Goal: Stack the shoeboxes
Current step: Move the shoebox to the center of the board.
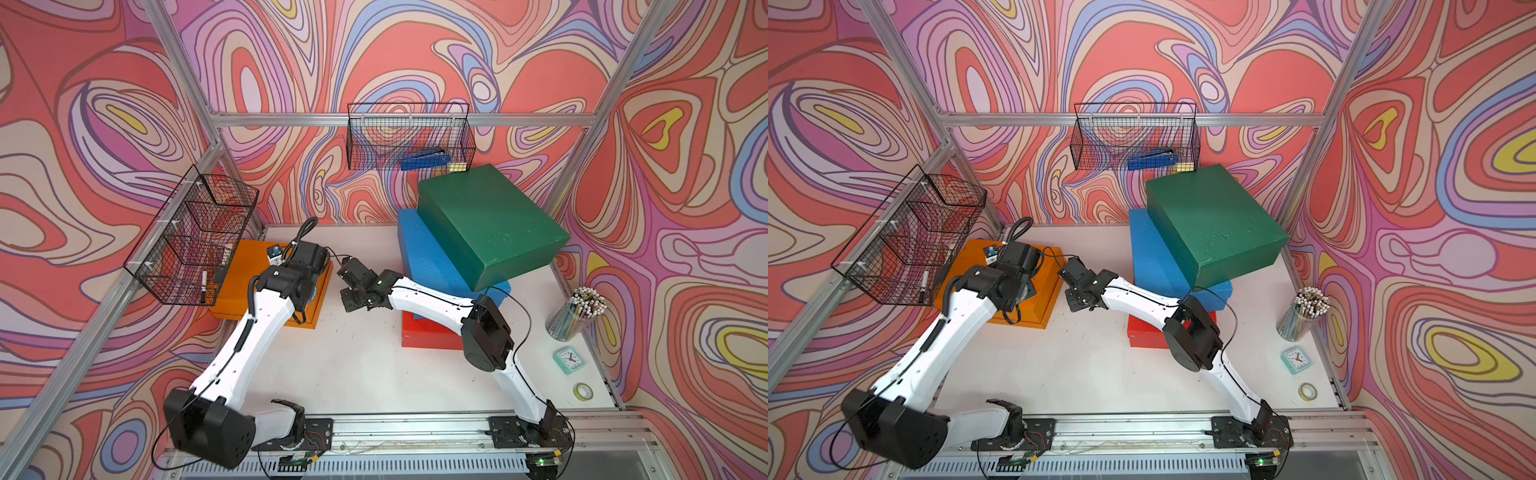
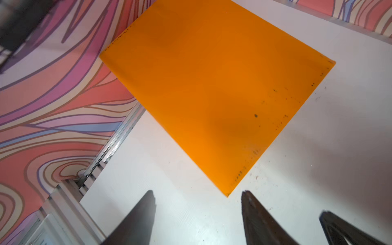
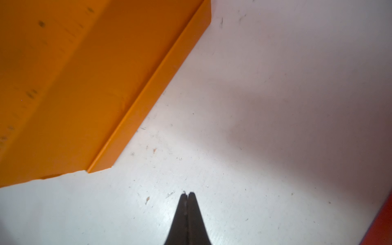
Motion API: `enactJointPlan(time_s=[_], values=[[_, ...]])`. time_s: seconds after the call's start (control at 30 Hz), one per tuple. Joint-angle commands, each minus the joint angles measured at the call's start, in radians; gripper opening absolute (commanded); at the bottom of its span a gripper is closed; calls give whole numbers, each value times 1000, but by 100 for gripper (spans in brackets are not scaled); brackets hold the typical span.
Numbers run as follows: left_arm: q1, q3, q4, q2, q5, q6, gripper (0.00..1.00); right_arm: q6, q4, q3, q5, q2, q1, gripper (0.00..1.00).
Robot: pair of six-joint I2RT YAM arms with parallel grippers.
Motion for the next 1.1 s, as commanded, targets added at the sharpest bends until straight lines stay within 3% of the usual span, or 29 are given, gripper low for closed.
enactJointPlan(time_s=[0.0, 0.07, 0.17, 0.23, 0.43, 0.53, 0.67, 0.87, 0.97, 1.07], values=[[52, 111, 104, 152, 58, 85, 68, 33, 25, -22, -7, -35, -13, 0], [79, 171, 122, 254, 98, 107, 56, 47, 36, -35, -28, -42, -23, 0], [113, 227, 184, 371, 155, 135, 14, 50, 40, -50, -32, -47, -28, 0], [144, 260, 205, 435, 205, 139, 1, 54, 42, -58, -31, -52, -30, 0], [198, 323, 222, 580, 296, 130, 0, 60, 44, -69, -34, -50, -38, 0], [195, 266, 275, 583, 407, 97, 0, 67, 35, -60, -39, -43, -46, 0], [140, 87, 368, 521, 532, 26, 0, 77, 34, -52, -44, -43, -58, 0], [-17, -160, 448, 400, 609, -72, 0, 70, 5, 3, -34, -49, -79, 0], [-28, -210, 442, 326, 614, -82, 0, 61, -9, 42, -30, -41, -88, 0], [-28, -145, 345, 243, 560, -42, 0, 51, -27, 84, -30, -28, -96, 0]])
